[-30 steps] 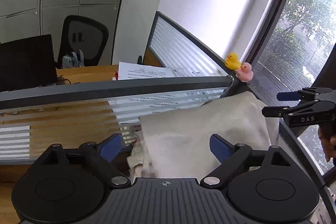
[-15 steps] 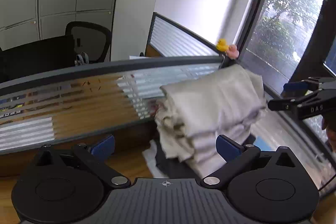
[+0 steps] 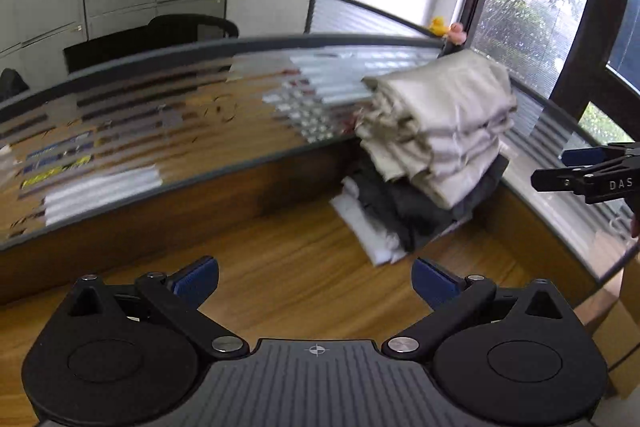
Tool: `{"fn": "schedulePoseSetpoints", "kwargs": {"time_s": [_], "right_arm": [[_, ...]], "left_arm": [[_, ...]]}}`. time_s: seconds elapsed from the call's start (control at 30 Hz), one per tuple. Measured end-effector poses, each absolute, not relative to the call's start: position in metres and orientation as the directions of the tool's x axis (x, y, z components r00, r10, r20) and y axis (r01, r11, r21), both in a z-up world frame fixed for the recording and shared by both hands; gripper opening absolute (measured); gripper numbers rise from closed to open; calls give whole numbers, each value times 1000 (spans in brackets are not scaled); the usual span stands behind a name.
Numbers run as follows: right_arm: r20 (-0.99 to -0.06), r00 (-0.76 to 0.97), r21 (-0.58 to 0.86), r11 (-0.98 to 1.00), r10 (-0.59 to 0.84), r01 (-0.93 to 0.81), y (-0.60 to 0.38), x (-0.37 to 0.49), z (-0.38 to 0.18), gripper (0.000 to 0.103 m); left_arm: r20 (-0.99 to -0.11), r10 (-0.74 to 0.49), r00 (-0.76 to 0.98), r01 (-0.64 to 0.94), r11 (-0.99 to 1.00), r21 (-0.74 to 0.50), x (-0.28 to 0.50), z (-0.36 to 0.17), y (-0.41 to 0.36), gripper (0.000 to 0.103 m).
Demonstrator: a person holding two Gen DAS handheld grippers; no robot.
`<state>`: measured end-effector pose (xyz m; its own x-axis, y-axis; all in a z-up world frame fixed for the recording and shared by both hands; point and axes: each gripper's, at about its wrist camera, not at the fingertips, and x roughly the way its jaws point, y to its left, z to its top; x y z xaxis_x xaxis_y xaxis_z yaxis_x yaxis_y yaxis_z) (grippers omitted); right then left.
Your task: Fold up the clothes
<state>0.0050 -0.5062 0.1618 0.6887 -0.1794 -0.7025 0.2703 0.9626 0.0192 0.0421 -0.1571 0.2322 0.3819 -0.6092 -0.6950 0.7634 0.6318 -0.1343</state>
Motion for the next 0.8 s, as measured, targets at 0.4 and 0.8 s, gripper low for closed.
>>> {"fn": "schedulePoseSetpoints", "kwargs": {"time_s": [0.4, 0.8], "right_arm": [[-702, 669, 66, 913, -244, 403, -421, -24, 108, 102], [-740, 602, 46, 869, -301, 492, -382, -48, 51, 102]], "left_arm": [[-734, -572, 367, 741, 656, -141, 24, 171, -105, 103], [-765, -481, 428, 681, 728, -77, 0, 124, -78, 103]]}}
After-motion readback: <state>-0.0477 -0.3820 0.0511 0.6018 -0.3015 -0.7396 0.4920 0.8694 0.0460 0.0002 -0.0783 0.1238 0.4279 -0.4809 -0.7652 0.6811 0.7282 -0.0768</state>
